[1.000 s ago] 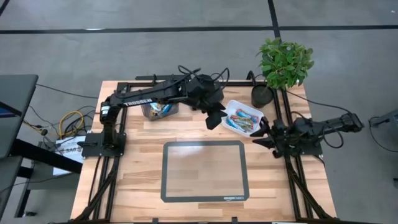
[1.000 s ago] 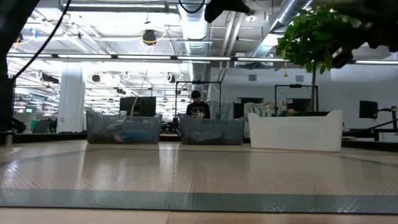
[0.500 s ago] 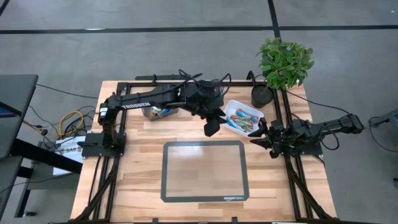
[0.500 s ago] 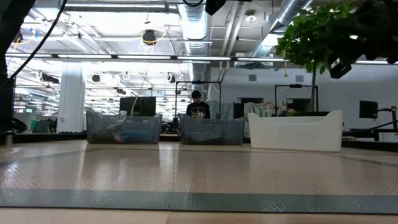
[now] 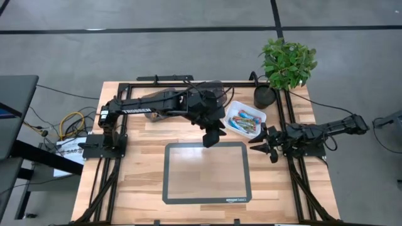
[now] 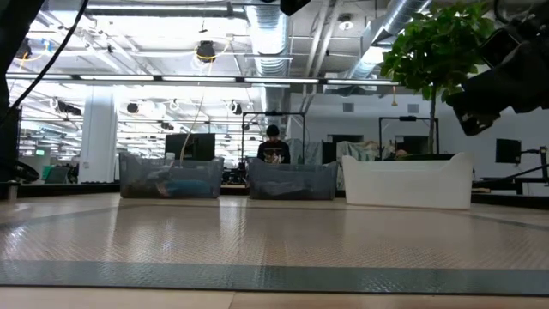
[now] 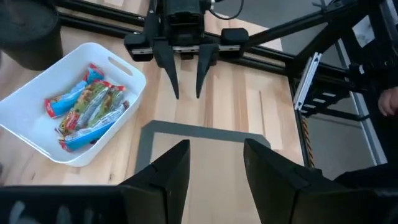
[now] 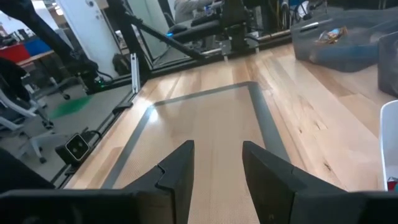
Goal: Pick and place Granola Bars by type
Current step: Return to Home Position
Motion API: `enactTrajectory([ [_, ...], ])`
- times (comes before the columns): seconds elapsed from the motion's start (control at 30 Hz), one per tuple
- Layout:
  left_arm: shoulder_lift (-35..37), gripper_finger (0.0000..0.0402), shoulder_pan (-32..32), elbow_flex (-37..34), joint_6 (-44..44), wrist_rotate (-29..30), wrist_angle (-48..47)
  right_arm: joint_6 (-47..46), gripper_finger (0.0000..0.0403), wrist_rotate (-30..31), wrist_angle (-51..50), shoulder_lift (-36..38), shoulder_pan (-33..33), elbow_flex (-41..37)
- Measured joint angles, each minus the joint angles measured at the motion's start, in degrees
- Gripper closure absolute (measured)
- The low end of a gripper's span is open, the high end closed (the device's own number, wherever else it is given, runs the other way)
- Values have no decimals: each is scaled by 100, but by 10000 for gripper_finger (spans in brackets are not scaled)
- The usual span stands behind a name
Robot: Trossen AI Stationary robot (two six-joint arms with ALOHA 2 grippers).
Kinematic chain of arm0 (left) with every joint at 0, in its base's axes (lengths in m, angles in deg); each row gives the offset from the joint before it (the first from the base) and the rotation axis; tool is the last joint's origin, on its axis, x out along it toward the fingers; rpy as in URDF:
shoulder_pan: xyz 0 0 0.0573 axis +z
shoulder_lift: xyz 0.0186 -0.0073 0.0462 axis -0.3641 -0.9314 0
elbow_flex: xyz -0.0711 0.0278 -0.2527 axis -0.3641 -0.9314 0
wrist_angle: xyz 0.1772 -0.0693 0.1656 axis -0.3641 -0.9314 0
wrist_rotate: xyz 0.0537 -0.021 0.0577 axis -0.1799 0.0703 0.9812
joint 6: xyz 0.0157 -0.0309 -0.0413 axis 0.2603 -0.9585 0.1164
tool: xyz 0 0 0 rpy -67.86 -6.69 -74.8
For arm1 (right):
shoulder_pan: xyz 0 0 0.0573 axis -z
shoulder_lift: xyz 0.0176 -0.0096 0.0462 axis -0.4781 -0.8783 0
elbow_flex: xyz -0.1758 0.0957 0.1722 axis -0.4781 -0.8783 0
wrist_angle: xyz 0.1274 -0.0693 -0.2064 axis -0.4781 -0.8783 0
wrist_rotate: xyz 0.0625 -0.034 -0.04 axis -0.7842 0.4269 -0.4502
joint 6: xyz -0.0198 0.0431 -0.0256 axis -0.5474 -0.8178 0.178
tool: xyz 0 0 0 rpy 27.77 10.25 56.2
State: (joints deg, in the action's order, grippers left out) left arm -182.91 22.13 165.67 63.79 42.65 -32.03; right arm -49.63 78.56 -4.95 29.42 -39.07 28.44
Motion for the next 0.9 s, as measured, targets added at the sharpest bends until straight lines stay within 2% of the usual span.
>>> enactTrajectory([
  [0.27, 0, 258, -212, -55, 326, -221, 165, 6, 274, 0, -1, 0, 2, 2],
  [0.4, 26, 258, -260, -645, 346, -112, 252, 6, 274, 0, -1, 0, 2, 2],
  [0.5, 189, 258, -369, -1479, 320, -155, 1102, 7, 274, 0, -1, 0, 2, 2],
  [0.7, 693, 258, -632, -3744, -127, -279, 3010, 8, 274, -2, -1, 0, 2, 0],
  [0.9, 1592, 258, -761, -6090, -362, -490, 4898, 7, 274, -2, -1, 2, 2, 2],
])
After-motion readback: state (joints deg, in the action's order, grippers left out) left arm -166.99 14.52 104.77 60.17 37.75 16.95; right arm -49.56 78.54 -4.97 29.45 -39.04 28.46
